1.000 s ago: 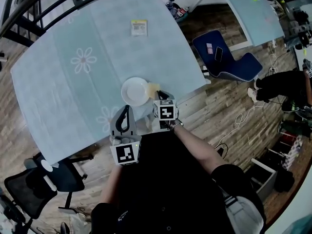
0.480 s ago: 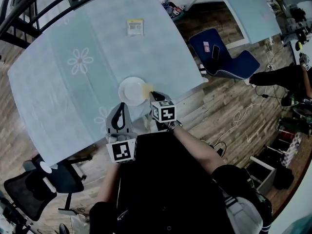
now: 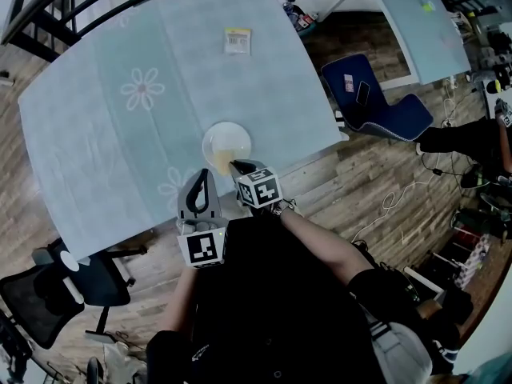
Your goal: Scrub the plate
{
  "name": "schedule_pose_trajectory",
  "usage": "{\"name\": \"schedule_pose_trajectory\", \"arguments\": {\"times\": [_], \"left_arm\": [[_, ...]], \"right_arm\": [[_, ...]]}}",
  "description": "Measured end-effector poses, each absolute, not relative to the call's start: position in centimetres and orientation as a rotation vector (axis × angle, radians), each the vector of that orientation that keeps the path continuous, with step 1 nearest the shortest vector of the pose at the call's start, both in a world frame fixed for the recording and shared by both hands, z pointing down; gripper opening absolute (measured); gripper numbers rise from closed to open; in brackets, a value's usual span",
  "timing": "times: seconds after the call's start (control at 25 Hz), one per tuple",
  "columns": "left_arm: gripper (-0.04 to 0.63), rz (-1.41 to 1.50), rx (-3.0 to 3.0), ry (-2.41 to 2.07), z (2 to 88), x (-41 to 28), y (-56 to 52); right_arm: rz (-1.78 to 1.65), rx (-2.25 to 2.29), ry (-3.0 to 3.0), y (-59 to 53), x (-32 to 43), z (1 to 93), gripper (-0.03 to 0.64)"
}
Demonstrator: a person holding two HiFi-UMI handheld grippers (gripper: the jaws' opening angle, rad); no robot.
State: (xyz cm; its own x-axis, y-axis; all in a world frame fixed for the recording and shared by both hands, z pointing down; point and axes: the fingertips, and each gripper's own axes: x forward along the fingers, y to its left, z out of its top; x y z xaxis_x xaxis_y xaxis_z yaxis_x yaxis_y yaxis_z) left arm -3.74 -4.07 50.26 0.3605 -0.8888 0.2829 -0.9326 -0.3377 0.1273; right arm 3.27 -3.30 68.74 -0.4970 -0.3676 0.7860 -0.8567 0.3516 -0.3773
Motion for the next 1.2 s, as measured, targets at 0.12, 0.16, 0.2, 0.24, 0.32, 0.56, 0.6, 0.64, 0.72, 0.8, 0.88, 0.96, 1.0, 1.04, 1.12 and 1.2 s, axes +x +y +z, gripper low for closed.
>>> {"name": "schedule_pose_trajectory", "arguments": {"times": [0.12,0.16,0.2,0.24,0.32,0.56,0.6,0.64,0.72,0.8,0.88,0.96,1.0,1.04,1.12,1.2], "left_arm": [[0.012,0.237,2.348,-1.632,50.5,-4.3,-4.1],[0.012,0.237,2.346,-1.632,50.6,-4.3,-4.1],[0.012,0.238,2.347,-1.629,50.6,-4.4,-4.2],[0.012,0.24,2.349,-1.627,50.6,-4.4,-4.2],[0.012,0.246,2.361,-1.621,50.7,-4.3,-4.4],[0.012,0.248,2.388,-1.59,50.6,-3.5,-4.8],[0.012,0.246,2.389,-1.587,50.7,-3.4,-4.8],[0.012,0.248,2.393,-1.583,50.8,-3.4,-4.8],[0.012,0.26,2.402,-1.572,51.0,-3.2,-4.8],[0.012,0.264,2.407,-1.562,51.1,-3.1,-4.8],[0.012,0.262,2.415,-1.554,51.2,-2.9,-4.8],[0.012,0.269,2.427,-1.545,51.1,-2.5,-4.8],[0.012,0.273,2.432,-1.54,50.9,-2.3,-4.9],[0.012,0.273,2.436,-1.536,50.8,-2.2,-5.0],[0.012,0.265,2.436,-1.533,50.7,-2.0,-5.1],[0.012,0.26,2.434,-1.536,50.6,-1.9,-5.1]], "right_arm": [[1.107,1.031,-1.98,-2.8,3.0,69.7,0.029],[1.12,1.025,-1.959,-2.5,3.1,70.1,0.029],[1.129,1.023,-1.939,-2.3,3.3,70.5,0.029],[1.134,1.025,-1.92,-2.1,3.6,70.9,0.029],[1.138,1.03,-1.891,-1.9,4.3,71.4,0.029],[1.19,1.077,-1.836,-1.9,6.3,71.9,0.029],[1.194,1.087,-1.83,-1.9,6.6,72.0,0.029],[1.197,1.099,-1.823,-1.9,7.0,72.0,0.029],[1.203,1.128,-1.809,-2.0,7.8,72.0,0.029],[1.211,1.159,-1.793,-2.2,8.6,72.1,0.029],[1.216,1.185,-1.779,-2.3,9.2,72.1,0.029],[1.215,1.206,-1.77,-2.4,9.8,72.0,0.029],[1.213,1.216,-1.767,-2.5,10.1,72.0,0.029],[1.208,1.226,-1.763,-2.6,10.3,72.0,0.029],[1.192,1.245,-1.753,-2.7,10.7,71.9,0.029],[1.171,1.259,-1.744,-2.9,10.9,71.9,0.029]]}}
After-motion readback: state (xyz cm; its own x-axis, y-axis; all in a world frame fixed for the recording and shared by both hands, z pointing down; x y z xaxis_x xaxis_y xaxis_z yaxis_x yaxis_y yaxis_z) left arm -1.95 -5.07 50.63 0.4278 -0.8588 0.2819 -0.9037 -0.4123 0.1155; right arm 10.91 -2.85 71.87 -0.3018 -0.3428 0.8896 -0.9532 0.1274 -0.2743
